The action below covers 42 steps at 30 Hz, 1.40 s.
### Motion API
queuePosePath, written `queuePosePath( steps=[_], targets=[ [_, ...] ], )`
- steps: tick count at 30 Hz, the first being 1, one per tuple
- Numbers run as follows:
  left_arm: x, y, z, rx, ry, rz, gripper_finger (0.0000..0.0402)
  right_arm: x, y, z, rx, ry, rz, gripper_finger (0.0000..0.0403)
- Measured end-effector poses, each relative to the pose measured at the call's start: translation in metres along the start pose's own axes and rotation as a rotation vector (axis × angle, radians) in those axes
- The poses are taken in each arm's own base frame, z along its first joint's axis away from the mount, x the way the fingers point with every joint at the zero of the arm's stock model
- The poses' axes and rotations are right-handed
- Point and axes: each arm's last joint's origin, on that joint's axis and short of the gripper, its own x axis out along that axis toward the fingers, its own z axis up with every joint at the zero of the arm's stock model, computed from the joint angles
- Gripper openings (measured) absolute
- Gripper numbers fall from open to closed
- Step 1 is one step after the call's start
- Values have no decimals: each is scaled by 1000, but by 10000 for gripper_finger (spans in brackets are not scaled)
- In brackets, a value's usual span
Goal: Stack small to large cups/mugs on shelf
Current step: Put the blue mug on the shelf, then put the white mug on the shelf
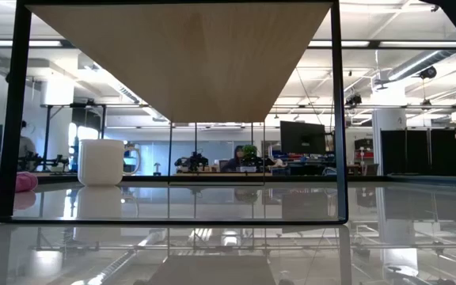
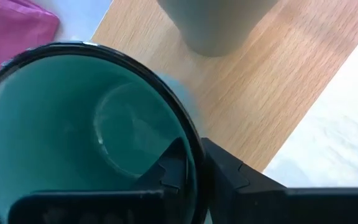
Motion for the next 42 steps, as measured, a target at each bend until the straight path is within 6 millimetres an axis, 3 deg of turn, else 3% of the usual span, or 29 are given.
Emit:
queuePosePath(
  steps=[12, 16, 22, 26, 32, 36, 42],
  targets=[
    [0, 0, 0, 30, -5, 18, 109, -10, -1, 1, -11, -29, 34, 125],
    [3, 0, 2, 70, 5, 18, 109, -34, -6, -1, -8, -112, 54, 142],
    [24, 6, 5, 144, 105, 87, 109, -93, -22, -18, 22, -270, 101, 157],
    [54, 23, 5, 205, 240, 133, 109, -125, -41, -33, 62, -342, 62, 165],
    [89, 67, 3, 216, 333, -82, 109, -154, -58, -49, 91, -403, 74, 179],
    [100, 88, 4, 269, 311, -39, 109, -158, -59, -56, 68, -407, 81, 187],
    [115, 94, 13, 322, 265, -42, 109, -152, -57, -59, 30, -394, 57, 190]
  ],
)
